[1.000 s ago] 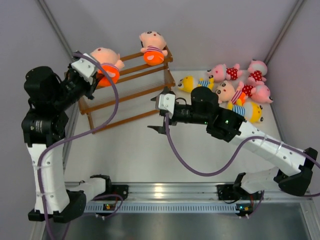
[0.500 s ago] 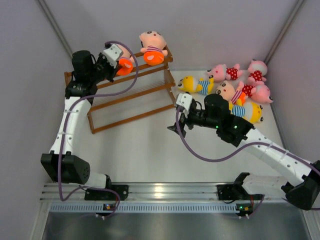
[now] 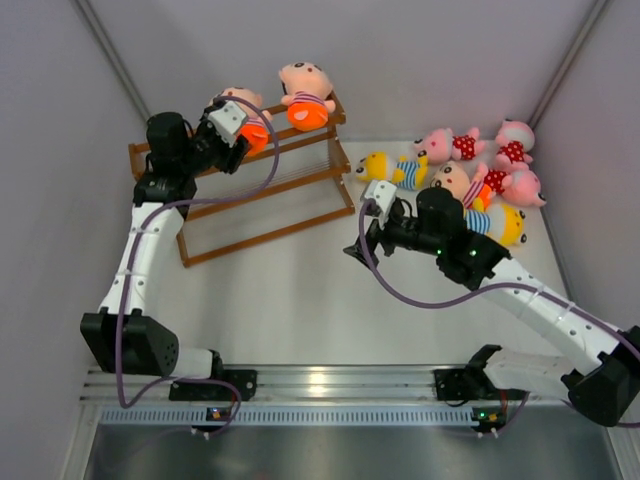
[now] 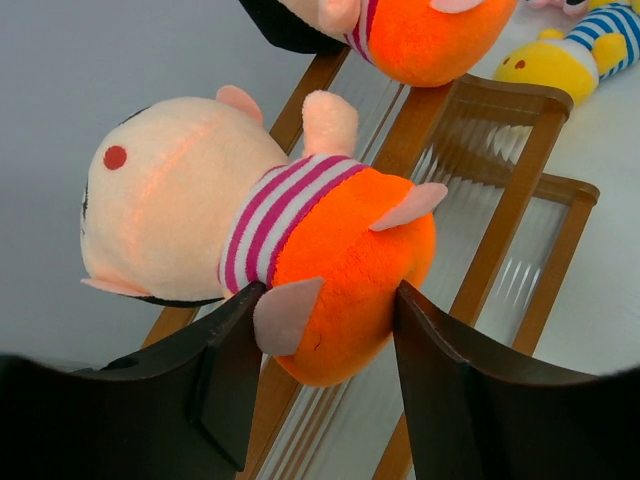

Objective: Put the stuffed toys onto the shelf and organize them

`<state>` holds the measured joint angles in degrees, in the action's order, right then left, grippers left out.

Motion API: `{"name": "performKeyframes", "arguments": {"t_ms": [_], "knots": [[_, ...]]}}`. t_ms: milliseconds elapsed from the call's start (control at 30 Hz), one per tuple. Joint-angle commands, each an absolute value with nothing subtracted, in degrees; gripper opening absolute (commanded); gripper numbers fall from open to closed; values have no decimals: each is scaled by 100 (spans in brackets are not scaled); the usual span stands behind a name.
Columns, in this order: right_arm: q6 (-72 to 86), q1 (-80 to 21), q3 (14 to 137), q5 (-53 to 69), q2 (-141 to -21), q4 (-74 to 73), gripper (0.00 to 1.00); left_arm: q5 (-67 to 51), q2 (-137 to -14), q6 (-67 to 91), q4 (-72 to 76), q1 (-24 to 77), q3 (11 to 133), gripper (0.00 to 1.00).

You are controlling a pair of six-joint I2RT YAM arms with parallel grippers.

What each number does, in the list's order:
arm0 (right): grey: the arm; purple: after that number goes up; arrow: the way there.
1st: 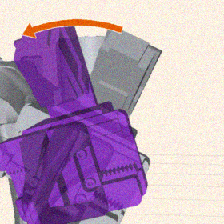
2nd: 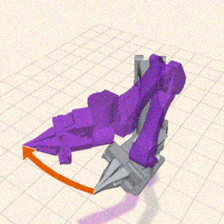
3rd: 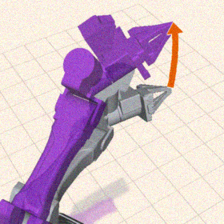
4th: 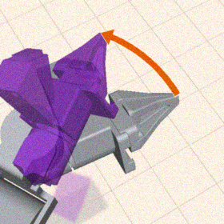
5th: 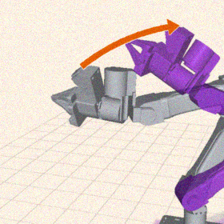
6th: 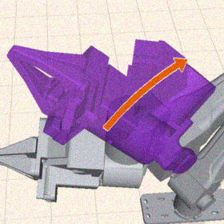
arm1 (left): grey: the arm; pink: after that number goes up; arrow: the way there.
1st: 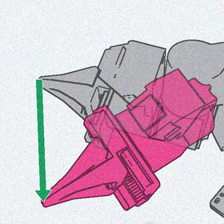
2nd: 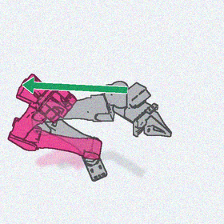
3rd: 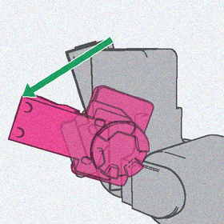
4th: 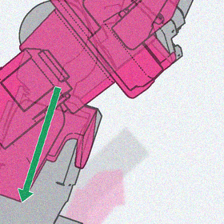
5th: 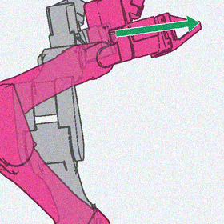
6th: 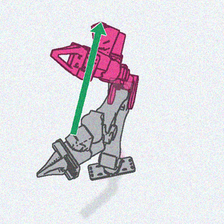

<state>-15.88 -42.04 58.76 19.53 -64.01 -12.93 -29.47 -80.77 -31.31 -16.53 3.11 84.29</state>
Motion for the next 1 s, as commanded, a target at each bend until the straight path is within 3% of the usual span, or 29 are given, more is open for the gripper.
{"name": "performKeyframes", "arguments": {"t_ms": [0,200,233,267,400,533,667,833,967], "knots": [[-1293,-3999,5871,1785,-6117,-941,99,-2743,-7770,-2962,-1459,290,8376,59],[-730,-3534,6125,1038,-6249,-1195,99,-2540,-7418,-2979,-1599,290,8191,76],[-634,-3316,6222,820,-6284,-1256,99,-2497,-7340,-2979,-1661,290,8200,83],[-433,-3192,6266,687,-6336,-1353,99,-2505,-7295,-2979,-1757,290,8218,98],[385,-2287,6398,194,-6521,-1450,99,-2452,-7050,-2787,-2135,290,8358,98],[1466,-429,6775,411,-7126,-1643,99,-2303,-6759,-2593,-2618,299,8455,98],[2529,1114,7188,1343,-8529,-1565,87,-1873,-6434,-2566,-3443,299,8622,98],[2576,1670,8188,1617,-10061,-1722,76,-1582,-5977,-2838,-5041,290,8666,98],[2671,1661,8709,1757,-11212,-1828,73,-1293,-5819,-3005,-5676,290,8473,98]]}}
